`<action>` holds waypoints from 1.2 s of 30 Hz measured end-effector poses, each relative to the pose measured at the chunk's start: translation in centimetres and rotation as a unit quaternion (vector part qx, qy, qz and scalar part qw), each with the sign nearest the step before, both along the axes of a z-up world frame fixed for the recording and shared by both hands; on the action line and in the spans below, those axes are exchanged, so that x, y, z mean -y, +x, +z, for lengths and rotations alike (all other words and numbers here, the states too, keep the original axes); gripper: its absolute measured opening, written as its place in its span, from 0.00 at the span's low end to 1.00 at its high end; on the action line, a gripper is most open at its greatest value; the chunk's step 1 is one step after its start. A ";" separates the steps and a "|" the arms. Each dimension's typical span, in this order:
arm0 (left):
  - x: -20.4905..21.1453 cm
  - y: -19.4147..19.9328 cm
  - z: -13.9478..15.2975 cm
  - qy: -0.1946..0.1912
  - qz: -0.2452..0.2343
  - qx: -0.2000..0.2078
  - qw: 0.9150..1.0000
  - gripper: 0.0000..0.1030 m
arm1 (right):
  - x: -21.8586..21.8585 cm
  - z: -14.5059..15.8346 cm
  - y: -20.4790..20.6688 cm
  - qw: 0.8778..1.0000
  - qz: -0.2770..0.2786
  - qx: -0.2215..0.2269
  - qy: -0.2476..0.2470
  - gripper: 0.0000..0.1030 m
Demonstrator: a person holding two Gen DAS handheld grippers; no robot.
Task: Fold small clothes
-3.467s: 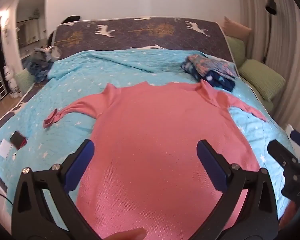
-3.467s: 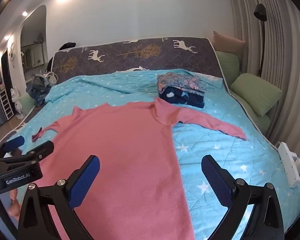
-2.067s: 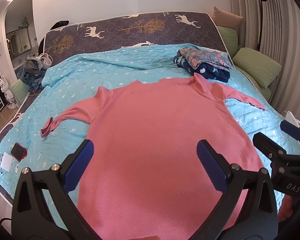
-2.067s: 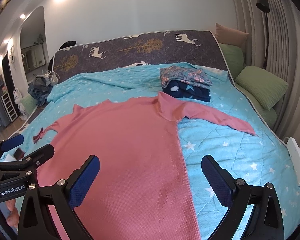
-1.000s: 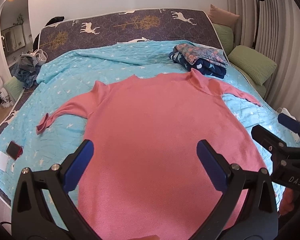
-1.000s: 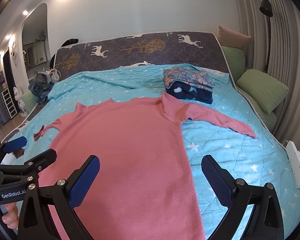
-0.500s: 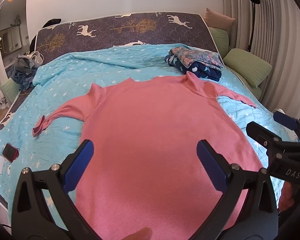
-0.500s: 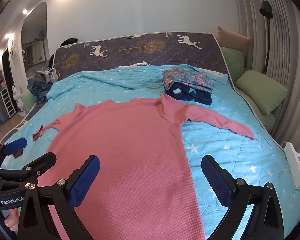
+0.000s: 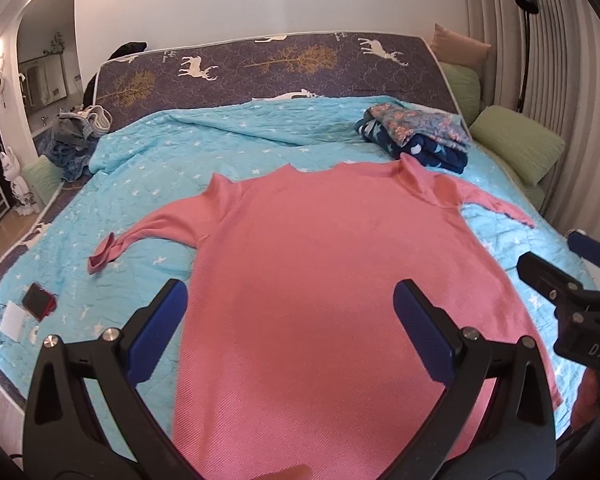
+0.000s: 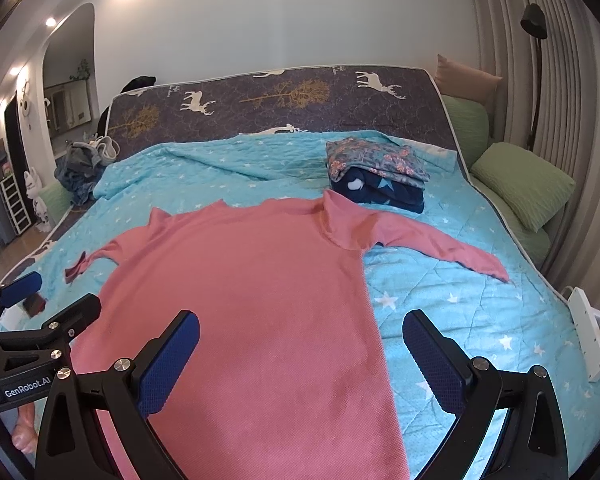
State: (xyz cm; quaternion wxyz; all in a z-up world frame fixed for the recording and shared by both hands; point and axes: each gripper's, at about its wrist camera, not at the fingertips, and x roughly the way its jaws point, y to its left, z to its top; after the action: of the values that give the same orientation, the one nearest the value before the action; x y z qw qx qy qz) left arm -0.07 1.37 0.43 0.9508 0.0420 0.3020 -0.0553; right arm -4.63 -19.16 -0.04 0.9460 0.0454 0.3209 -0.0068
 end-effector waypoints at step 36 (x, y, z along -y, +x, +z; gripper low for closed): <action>-18.1 7.1 -4.0 -0.111 0.145 -0.071 0.981 0.99 | -4.3 -0.3 3.0 0.999 0.009 -0.018 -0.039 1.00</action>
State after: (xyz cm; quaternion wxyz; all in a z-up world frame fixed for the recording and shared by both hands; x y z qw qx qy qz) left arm 6.99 19.44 -3.57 0.9236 -0.1118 0.3637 0.0471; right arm -1.62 -14.85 -0.30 0.9412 0.0052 0.3375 -0.0115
